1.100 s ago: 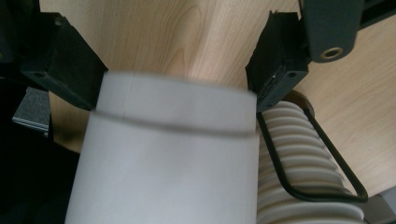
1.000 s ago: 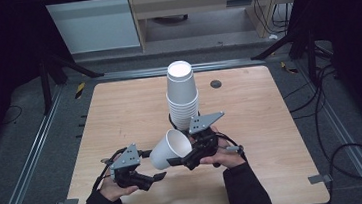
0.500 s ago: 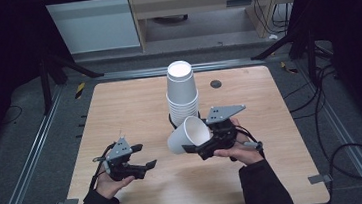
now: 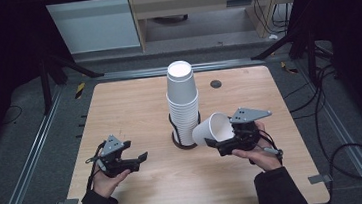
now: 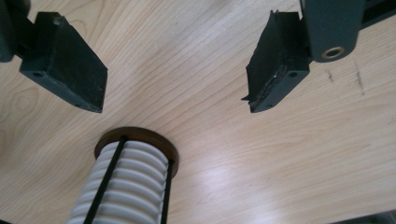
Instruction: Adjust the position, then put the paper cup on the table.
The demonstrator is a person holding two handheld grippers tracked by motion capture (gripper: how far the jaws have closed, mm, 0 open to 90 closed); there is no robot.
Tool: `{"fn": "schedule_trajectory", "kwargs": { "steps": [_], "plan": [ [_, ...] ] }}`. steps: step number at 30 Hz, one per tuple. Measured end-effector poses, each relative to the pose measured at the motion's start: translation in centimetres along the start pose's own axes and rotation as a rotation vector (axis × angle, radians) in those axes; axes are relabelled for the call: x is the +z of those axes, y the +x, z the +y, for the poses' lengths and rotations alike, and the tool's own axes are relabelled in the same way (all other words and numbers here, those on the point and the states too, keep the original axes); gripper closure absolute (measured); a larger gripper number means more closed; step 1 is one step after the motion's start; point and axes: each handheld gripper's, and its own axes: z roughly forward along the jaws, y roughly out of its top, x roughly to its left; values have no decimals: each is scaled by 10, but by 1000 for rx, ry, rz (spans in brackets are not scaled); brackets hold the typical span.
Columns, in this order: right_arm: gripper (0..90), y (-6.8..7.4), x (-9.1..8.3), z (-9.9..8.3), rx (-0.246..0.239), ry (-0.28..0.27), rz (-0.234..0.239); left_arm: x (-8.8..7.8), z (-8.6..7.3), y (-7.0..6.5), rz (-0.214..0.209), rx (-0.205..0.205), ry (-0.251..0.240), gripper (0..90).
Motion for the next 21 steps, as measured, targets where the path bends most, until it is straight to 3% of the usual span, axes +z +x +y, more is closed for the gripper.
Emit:
{"fn": "schedule_trajectory", "kwargs": {
  "steps": [6, 21],
  "plan": [
    [77, -14, -6, -3, 6, 27, -131, 1, -2, 2, 16, -12, 10, 196],
    [78, -61, -28, -11, 122, 96, -395, 7, -8, 7, 32, -38, 43, 194]
  ]
}}
